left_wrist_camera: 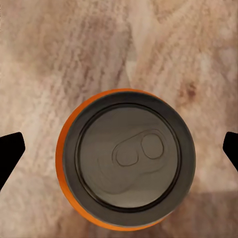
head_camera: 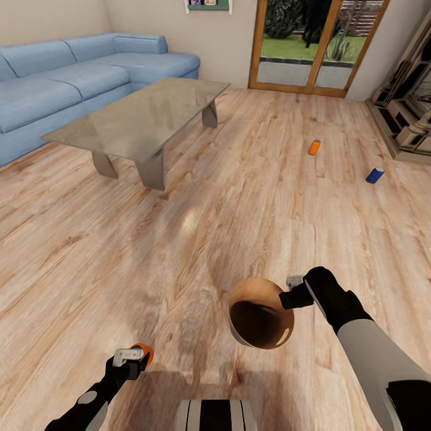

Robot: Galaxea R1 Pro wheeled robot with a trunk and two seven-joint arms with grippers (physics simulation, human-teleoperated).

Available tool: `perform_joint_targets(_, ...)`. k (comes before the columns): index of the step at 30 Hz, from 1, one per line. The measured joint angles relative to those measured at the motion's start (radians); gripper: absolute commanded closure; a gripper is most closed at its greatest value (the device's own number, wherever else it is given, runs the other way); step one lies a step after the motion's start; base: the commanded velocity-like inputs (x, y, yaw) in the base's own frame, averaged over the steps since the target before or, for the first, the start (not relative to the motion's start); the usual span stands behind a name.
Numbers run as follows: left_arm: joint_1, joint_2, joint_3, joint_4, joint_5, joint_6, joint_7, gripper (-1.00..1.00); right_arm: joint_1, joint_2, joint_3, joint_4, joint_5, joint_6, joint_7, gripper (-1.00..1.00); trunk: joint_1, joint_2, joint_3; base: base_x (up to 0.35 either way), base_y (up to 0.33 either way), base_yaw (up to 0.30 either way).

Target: Put the three can of soda from the living room inside the tash can in the kitchen.

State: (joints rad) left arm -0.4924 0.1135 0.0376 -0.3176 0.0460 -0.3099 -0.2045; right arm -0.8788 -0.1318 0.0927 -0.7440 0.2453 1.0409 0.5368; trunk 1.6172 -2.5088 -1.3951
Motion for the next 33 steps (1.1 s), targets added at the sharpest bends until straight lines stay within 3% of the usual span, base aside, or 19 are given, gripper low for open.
perform_joint_targets(1,0.0,0.0,0.0,0.0,0.0,0.0,0.0,-1.0,0.0,0.0,0.0,0.0,0.001,0.0,0.0,1.0,0.0,0.0,0.0,0.0,0.0,0.0)
perform_joint_targets(2,0.0,0.0,0.0,0.0,0.0,0.0,-0.001,1.0,0.0,0.0,0.0,0.0,0.002,-0.001,0.0,1.0,0.0,0.0,0.0,0.0,0.0,0.0)
perform_joint_targets(19,0.0,0.0,0.0,-0.001,0.001,0.003,-0.002,1.0,0.0,0.001,0.0,-0.001,0.001,0.0,0.0,1.0,0.0,0.0,0.0,0.0,0.0,0.0)
perform_joint_targets(33,0.0,0.0,0.001,0.0,0.0,0.005,-0.002,1.0,0.0,0.001,0.0,0.0,-0.001,0.0,0.0,1.0,-0.006,0.003,0.054,0.0,0.0,0.0)
